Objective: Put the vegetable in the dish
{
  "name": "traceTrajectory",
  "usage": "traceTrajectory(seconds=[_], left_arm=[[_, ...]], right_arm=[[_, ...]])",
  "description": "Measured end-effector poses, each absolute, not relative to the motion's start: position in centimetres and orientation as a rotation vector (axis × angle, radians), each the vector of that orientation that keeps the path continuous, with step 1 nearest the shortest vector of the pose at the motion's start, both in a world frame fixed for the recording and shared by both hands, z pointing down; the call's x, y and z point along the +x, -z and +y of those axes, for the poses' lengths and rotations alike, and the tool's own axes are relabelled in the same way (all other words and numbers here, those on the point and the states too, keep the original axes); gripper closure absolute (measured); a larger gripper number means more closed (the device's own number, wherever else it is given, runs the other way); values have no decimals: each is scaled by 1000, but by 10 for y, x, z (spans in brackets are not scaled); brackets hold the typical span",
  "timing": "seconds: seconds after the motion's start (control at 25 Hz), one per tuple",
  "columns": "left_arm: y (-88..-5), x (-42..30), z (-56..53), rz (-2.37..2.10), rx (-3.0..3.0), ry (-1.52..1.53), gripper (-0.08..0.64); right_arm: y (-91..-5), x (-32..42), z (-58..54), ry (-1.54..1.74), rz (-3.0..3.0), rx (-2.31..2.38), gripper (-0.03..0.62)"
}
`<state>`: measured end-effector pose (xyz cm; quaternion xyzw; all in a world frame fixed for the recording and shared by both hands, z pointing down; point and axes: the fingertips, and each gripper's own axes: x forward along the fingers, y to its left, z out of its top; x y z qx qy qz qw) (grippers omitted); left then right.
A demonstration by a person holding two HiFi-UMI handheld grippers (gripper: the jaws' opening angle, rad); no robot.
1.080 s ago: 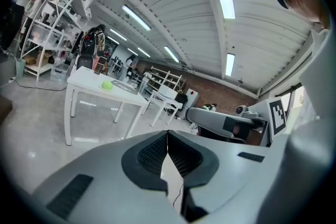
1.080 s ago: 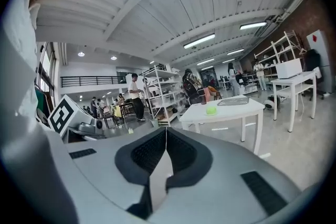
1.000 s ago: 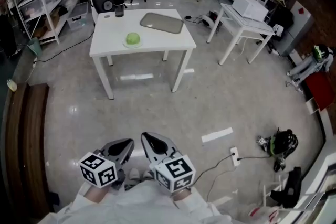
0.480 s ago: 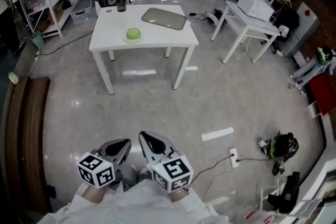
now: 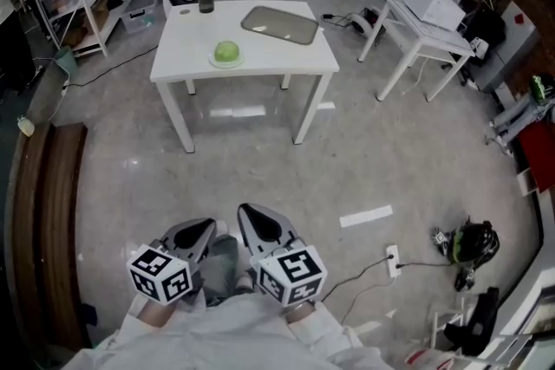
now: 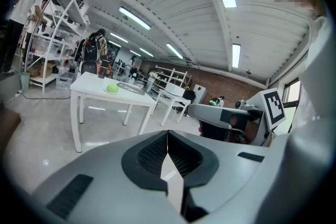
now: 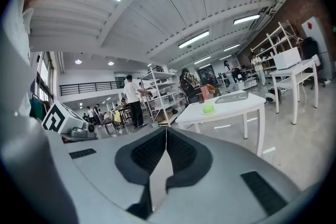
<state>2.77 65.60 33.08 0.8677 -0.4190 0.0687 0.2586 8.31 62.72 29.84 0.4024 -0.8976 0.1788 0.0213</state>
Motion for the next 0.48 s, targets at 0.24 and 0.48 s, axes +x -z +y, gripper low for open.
traceTrajectory(seconds=[0.24, 0.48], left_arm=[[-327, 10, 575, -1097, 2398, -177, 551], [-313, -24, 486, -1043, 2433, -196, 551]], right_arm=[[-305, 62, 555, -542, -2757, 1276, 577], [-288, 28, 465, -518, -2744, 1341, 577]])
